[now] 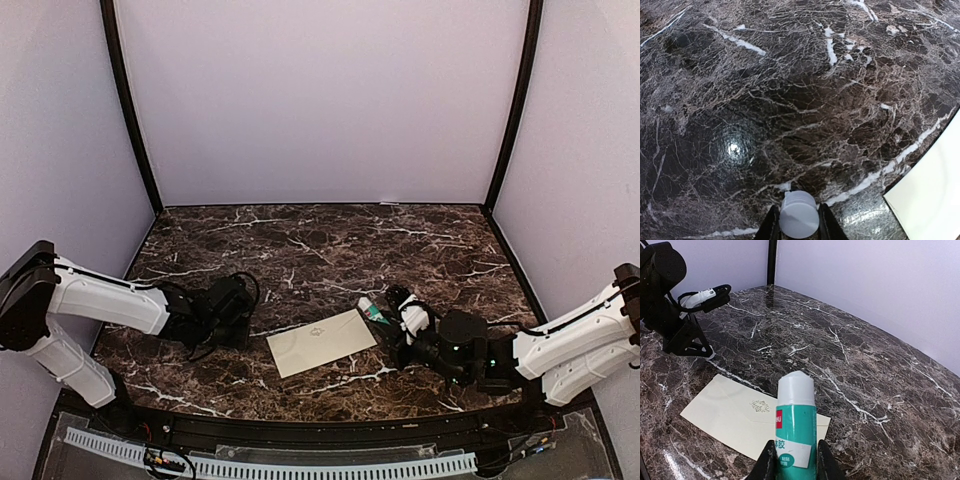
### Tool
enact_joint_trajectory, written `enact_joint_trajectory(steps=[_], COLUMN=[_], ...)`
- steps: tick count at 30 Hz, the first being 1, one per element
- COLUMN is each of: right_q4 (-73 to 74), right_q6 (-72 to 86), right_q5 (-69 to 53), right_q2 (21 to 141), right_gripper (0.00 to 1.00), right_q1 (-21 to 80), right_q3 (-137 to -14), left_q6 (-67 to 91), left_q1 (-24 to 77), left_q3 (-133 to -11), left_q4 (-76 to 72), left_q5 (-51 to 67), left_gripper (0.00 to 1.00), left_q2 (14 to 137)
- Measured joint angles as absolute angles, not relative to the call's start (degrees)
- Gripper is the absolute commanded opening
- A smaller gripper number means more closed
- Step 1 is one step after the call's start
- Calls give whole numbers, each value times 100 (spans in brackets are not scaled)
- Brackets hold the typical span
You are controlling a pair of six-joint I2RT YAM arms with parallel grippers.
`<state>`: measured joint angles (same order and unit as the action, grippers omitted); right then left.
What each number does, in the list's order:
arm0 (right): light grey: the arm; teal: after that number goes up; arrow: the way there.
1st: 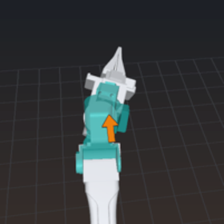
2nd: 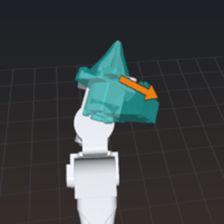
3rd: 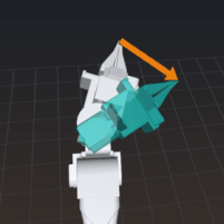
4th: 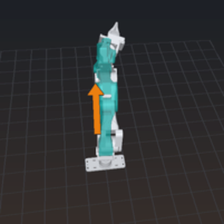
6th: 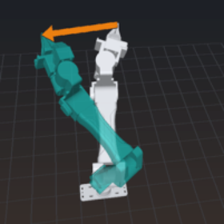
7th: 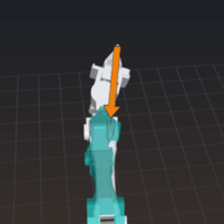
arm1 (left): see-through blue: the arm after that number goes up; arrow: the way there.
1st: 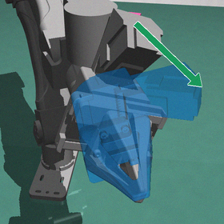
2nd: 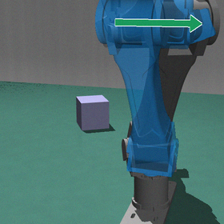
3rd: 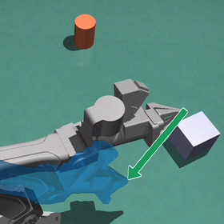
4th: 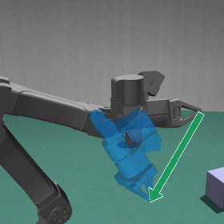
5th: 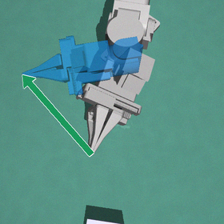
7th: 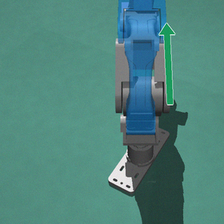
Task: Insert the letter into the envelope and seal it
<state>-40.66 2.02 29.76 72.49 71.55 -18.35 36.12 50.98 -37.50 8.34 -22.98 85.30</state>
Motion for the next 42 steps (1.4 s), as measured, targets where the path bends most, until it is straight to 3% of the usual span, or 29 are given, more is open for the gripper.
enact_joint_trajectory(steps=[15, 34, 42], right_q4=[-4062, -4005, -3833], right_q6=[132, -19, -38], right_q5=[2377, 266, -657], right_q2=[7242, 6364, 6331], right_gripper=[0, 0, 0], right_q1=[7144, 7144, 7144], right_q3=[-2075, -2121, -2460], left_q6=[3083, 3131, 3350], left_q1=[5098, 5098, 5107], left_q3=[-4036, -4230, -4230], left_q4=[510, -646, -1000], left_q5=[-716, 2633, 3439], left_gripper=[14, 15, 15], left_q2=[7227, 6235, 6139])
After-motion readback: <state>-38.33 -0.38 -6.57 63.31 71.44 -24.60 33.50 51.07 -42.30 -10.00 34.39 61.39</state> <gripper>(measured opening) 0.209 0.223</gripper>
